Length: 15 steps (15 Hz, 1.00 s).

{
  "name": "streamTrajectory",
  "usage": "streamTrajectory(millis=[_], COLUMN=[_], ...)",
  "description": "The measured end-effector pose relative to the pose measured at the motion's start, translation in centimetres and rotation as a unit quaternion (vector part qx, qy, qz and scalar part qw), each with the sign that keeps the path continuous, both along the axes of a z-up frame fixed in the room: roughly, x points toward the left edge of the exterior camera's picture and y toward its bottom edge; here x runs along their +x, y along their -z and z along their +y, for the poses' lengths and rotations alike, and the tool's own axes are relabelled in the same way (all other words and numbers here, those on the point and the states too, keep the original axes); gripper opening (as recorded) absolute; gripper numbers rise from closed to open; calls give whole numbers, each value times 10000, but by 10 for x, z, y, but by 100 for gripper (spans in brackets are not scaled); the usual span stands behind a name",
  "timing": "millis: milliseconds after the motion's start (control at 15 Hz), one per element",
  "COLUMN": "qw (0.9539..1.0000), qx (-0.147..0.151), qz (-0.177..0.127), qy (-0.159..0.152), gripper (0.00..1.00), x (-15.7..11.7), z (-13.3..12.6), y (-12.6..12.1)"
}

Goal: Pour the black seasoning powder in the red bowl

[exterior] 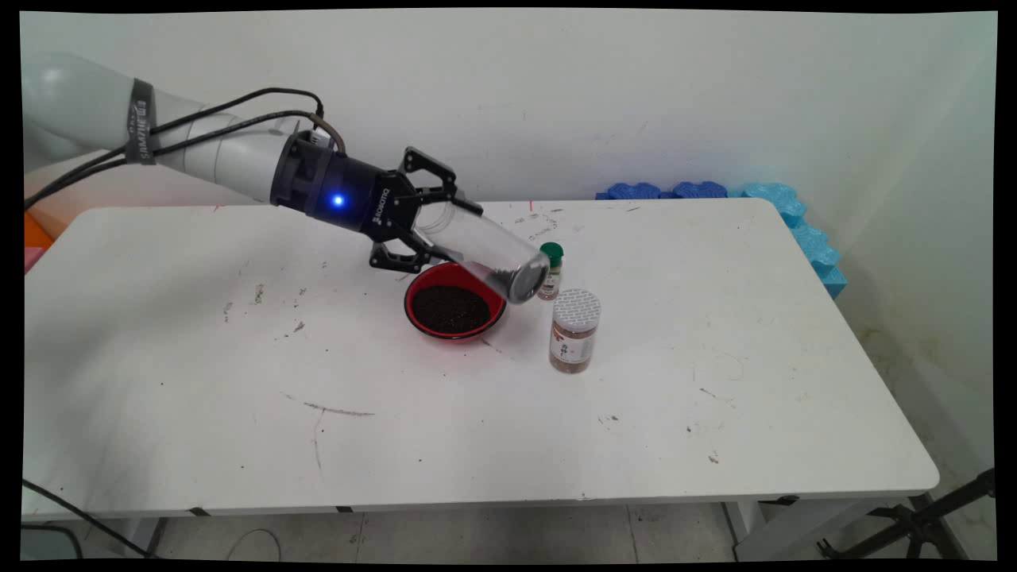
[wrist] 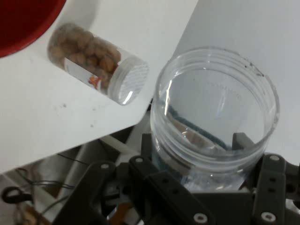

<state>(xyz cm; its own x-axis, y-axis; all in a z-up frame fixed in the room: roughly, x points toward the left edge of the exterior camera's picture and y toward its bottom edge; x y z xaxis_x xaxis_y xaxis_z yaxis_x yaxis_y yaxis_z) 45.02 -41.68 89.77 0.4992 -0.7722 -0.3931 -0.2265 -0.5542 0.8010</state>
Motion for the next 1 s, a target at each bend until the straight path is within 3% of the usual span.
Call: streamTrajectory(millis=[400, 1000], qw=[9967, 9835], qx=[547, 1224], qz=[442, 1020], qy=[-415, -861], gripper=[0, 0], x=[2, -6], z=[-4, -6], y=[7, 16])
